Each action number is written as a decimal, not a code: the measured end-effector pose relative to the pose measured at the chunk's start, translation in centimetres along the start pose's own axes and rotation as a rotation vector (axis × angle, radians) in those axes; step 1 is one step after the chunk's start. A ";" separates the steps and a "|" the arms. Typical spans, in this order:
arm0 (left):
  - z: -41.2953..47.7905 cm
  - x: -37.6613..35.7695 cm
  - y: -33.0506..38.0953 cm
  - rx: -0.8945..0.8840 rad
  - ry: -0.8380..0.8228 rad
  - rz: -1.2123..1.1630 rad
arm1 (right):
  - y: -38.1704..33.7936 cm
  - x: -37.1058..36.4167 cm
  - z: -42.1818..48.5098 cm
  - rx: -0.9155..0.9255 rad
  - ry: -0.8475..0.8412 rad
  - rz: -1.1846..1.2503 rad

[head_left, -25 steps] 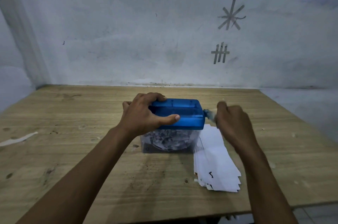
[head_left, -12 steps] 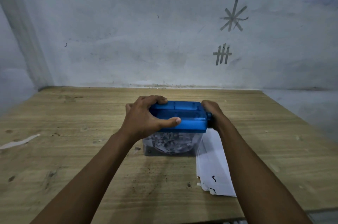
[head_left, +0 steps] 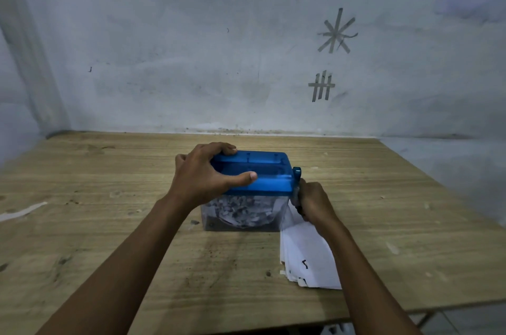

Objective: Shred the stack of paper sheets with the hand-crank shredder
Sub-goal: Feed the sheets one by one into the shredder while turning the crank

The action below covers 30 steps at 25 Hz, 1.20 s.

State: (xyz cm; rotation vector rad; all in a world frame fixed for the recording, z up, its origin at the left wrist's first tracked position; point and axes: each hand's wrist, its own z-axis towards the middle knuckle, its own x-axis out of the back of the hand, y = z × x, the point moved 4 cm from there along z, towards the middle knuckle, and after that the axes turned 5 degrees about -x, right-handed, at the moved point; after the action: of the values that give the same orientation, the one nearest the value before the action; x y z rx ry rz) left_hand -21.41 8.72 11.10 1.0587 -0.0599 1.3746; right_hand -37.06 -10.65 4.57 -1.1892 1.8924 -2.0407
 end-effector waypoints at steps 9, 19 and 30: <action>1.5 1.8 -1.2 -0.045 -0.165 0.097 | 1.8 4.4 -1.6 0.227 0.126 -0.197; -5.2 -6.8 9.9 -0.628 -0.198 0.185 | 8.2 8.9 -1.8 0.167 0.273 -0.387; -9.2 -15.4 6.8 -0.315 -0.534 0.007 | 9.5 10.2 -1.2 0.121 0.352 -0.049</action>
State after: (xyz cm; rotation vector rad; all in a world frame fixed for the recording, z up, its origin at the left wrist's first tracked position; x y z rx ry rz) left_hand -35.84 1.77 0.58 1.1270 -0.6512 1.0136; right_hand -48.71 -17.49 0.94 -0.9035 1.8551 -2.4887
